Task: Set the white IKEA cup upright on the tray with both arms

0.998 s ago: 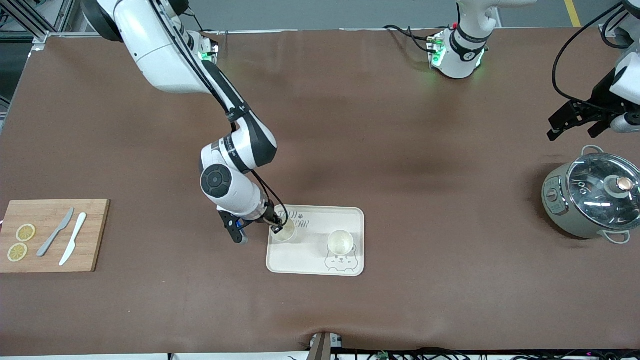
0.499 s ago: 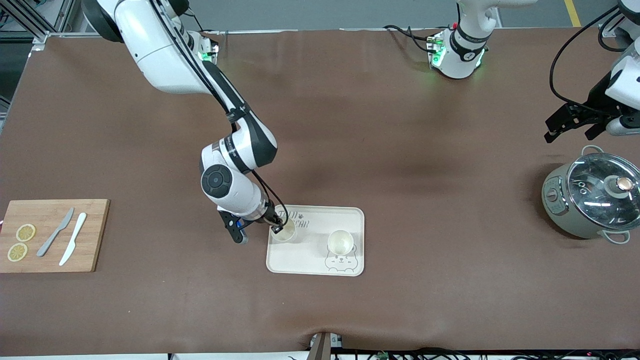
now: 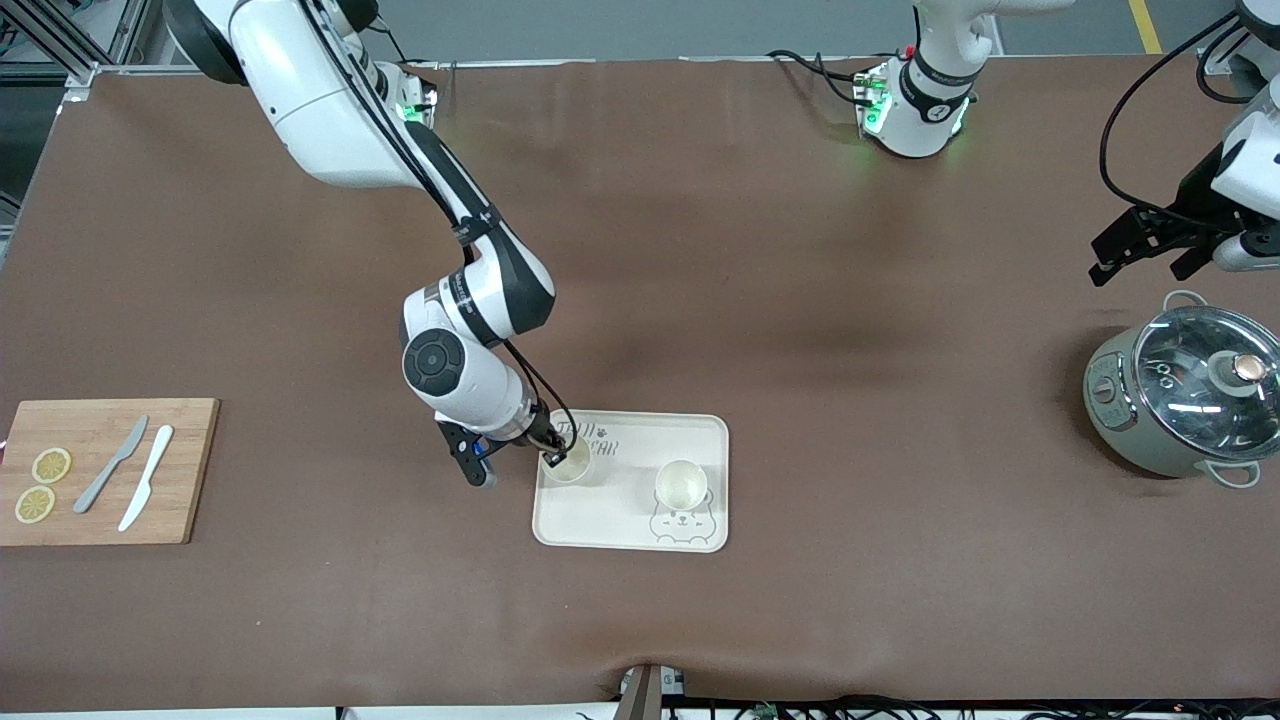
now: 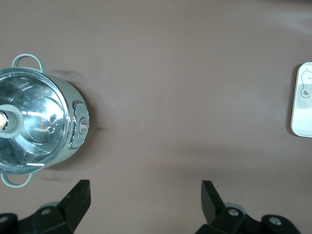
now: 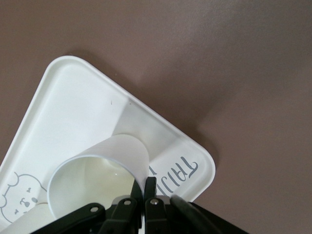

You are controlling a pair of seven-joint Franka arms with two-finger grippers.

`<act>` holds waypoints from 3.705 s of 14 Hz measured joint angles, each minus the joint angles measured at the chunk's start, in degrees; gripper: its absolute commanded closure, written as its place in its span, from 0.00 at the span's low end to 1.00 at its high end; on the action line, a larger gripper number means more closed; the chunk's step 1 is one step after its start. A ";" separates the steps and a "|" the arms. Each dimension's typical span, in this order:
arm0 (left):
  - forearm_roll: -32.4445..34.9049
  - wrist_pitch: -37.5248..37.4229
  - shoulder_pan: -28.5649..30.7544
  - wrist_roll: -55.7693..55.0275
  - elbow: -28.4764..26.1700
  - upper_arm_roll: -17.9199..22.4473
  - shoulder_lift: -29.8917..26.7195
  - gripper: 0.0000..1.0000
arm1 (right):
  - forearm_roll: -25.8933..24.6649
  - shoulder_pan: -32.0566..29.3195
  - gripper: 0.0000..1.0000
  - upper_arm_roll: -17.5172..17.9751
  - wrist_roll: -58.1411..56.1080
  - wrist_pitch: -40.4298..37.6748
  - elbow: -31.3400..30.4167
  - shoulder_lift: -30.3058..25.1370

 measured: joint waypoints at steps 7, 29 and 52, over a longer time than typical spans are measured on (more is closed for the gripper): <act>0.00 0.81 0.15 0.01 0.70 0.00 0.48 0.00 | 0.00 0.07 0.78 0.00 0.00 0.01 0.00 0.00; -0.15 0.55 -0.25 0.45 4.78 -0.12 3.79 0.00 | 0.03 0.15 0.00 -0.31 0.78 -0.15 2.09 -0.71; -0.18 0.49 -0.27 2.28 11.32 -0.21 11.01 0.00 | -0.01 -1.28 0.00 -1.09 -4.15 -9.42 6.40 -6.85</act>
